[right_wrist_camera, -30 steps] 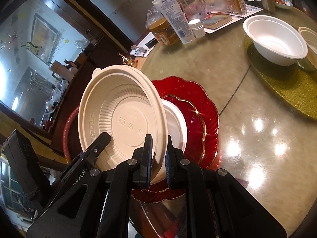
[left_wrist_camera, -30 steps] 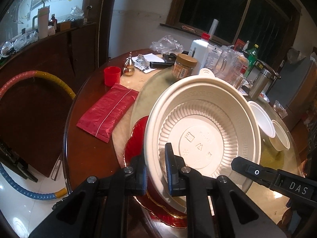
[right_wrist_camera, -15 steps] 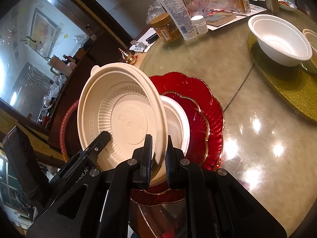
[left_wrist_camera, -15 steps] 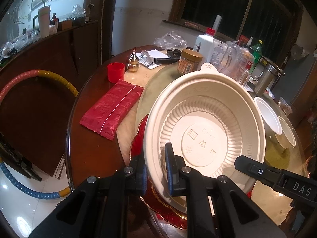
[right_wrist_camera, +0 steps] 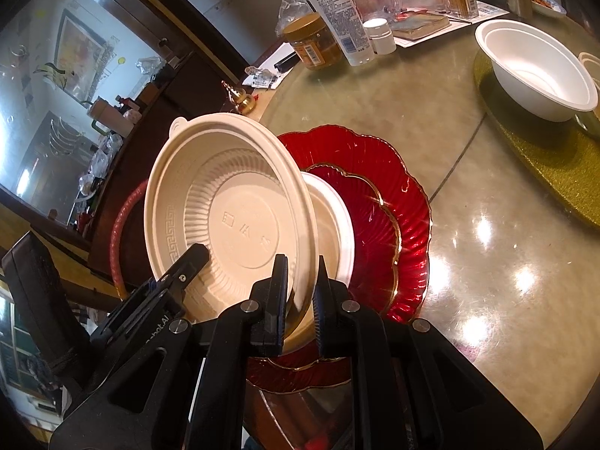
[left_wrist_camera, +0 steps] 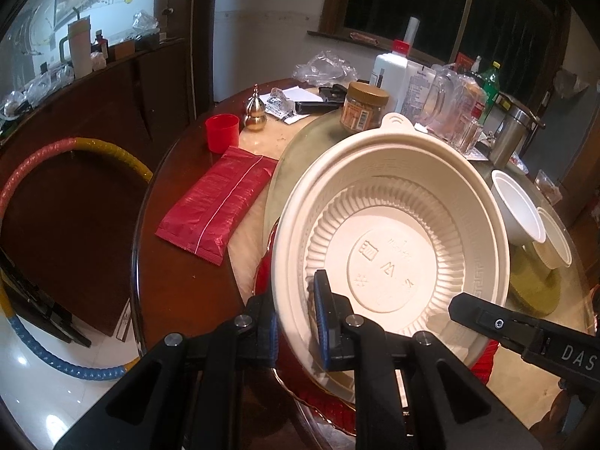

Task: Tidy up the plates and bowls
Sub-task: 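Lower the beige bowl into the white foam bowl and open both grippers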

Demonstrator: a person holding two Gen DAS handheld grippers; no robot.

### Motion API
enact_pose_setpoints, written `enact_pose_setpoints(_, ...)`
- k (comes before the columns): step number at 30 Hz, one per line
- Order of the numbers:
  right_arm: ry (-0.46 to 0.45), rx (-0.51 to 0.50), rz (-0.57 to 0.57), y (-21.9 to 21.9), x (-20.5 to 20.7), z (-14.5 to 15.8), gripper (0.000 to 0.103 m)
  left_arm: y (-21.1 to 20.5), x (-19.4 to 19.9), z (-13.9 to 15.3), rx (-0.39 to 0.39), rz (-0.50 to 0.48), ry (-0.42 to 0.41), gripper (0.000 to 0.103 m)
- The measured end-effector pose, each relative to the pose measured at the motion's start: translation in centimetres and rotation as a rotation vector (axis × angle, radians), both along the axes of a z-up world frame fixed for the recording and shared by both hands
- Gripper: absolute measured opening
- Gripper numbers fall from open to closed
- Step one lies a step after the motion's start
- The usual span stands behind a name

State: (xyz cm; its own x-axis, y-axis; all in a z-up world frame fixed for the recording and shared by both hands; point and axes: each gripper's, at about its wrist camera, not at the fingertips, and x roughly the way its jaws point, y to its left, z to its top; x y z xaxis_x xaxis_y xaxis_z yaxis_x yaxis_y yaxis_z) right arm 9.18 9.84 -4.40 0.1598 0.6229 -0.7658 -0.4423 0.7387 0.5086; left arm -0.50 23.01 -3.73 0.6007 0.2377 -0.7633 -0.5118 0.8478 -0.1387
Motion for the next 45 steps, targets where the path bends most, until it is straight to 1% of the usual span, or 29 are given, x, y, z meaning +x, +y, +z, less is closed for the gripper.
enact_pose_setpoints(9, 0.005, 0.011, 0.003, -0.1, 0.1, -0.1, 0.012, 0.0, 0.2, 0.2, 0.030, -0.006, 0.003, 0.017)
enact_pose_setpoints(14, 0.016, 0.024, 0.017, -0.2, 0.0, 0.0, 0.014, 0.2, 0.2, 0.8, 0.053, 0.011, -0.009, 0.017)
enact_pose_setpoints(23, 0.005, 0.042, 0.011, -0.6, 0.0, 0.1, 0.014, 0.3, 0.0, 1.2, 0.083, 0.027, -0.015, 0.017)
enact_pose_setpoints(32, -0.045, 0.063, -0.005, -1.5, -0.2, 1.5, 0.015, 0.0, -0.2, 1.8, 0.098, 0.025, -0.036, 0.017)
enact_pose_setpoints(35, -0.040, 0.081, -0.013, -1.8, -0.1, 1.5, 0.015, -0.1, -0.3, 2.1, 0.100, 0.030, -0.047, 0.022)
enact_pose_setpoints(37, -0.043, 0.084, -0.017, -2.0, -0.2, 1.6, 0.015, -0.1, -0.4, 2.3, 0.104, 0.031, -0.053, 0.031)
enact_pose_setpoints(39, -0.045, 0.089, -0.017, -2.1, -0.2, 1.7, 0.015, -0.2, -0.4, 2.5, 0.108, 0.032, -0.059, 0.035)
enact_pose_setpoints(41, -0.045, 0.097, -0.018, -2.2, -0.2, 1.8, 0.015, -0.2, -0.5, 2.8, 0.115, 0.039, -0.066, 0.047)
enact_pose_setpoints(42, -0.047, 0.100, -0.019, -2.3, -0.2, 1.9, 0.015, -0.2, -0.6, 2.9, 0.116, 0.039, -0.072, 0.055)
enact_pose_setpoints(45, -0.051, 0.111, -0.021, -2.6, -0.3, 2.1, 0.015, -0.3, -0.8, 3.3, 0.124, 0.042, -0.084, 0.056)
